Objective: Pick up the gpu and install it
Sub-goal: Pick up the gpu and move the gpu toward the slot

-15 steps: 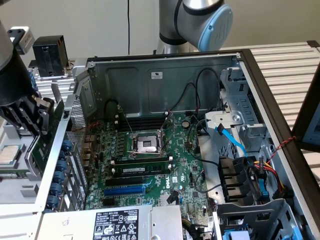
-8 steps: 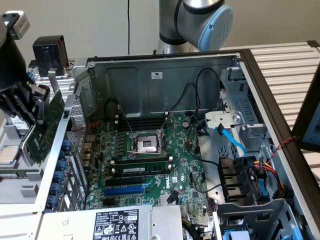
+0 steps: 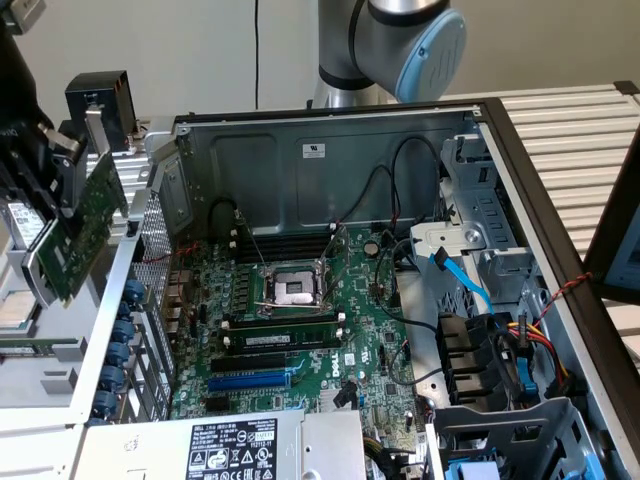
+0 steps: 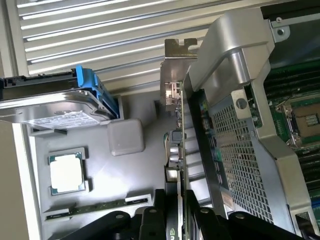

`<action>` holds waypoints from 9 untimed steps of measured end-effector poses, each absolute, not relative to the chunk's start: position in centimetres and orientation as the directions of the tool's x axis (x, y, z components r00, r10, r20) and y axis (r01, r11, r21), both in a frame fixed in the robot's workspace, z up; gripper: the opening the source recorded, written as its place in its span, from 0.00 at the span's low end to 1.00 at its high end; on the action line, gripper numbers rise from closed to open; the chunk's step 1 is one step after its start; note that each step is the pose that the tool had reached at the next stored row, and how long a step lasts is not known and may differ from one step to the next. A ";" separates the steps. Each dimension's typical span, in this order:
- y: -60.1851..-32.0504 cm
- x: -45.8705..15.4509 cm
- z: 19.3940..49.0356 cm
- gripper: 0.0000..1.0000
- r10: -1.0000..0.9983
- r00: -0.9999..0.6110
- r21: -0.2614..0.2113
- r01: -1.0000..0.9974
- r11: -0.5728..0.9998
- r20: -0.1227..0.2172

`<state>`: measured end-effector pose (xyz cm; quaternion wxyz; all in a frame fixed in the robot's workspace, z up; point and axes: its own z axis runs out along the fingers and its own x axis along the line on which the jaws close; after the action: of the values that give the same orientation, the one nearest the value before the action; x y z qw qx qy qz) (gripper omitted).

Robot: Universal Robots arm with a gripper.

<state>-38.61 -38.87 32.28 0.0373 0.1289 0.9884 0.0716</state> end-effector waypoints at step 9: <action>-38.9 -38.6 36.1 0.27 0.260 -0.964 0.149 0.250 0.957 -0.049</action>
<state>-38.62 -38.87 36.07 0.0339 0.1291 0.9885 0.0711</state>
